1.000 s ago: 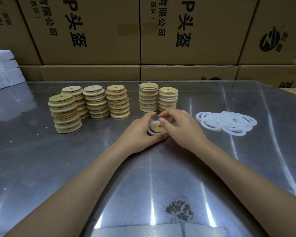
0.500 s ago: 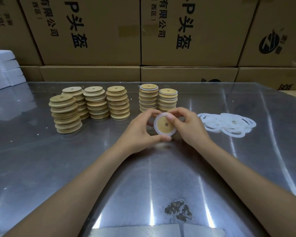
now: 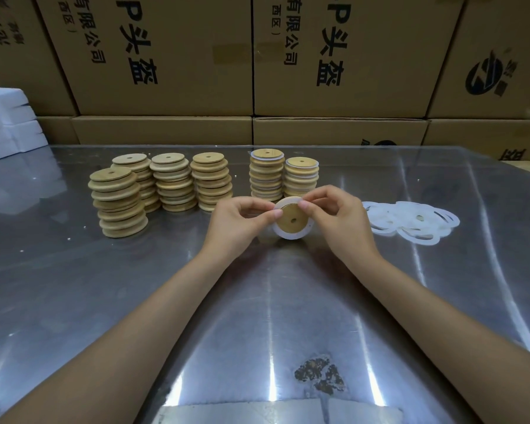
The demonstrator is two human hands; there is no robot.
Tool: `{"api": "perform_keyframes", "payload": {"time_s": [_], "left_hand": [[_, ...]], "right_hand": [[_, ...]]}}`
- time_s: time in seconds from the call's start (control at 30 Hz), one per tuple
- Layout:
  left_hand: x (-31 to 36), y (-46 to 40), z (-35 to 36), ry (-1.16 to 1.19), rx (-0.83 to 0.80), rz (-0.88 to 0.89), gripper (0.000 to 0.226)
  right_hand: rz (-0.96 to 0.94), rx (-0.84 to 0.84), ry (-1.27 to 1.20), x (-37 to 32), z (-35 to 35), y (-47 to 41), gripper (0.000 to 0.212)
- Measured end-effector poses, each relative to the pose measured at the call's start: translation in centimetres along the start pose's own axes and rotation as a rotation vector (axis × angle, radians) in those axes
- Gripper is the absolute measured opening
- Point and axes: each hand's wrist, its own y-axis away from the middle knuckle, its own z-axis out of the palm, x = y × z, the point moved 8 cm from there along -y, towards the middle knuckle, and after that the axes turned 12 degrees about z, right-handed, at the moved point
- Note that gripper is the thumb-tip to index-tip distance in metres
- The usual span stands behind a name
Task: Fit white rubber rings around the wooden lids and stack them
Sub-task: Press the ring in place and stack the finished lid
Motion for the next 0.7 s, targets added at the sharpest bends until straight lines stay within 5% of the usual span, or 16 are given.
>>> {"api": "perform_keyframes", "payload": {"time_s": [0.7], "left_hand": [[-1.2, 0.6, 0.1, 0.191, 0.032, -0.218, 0.001]], "right_hand": [[0.105, 0.008, -0.118, 1.4, 0.1, -0.6, 0.018]]}}
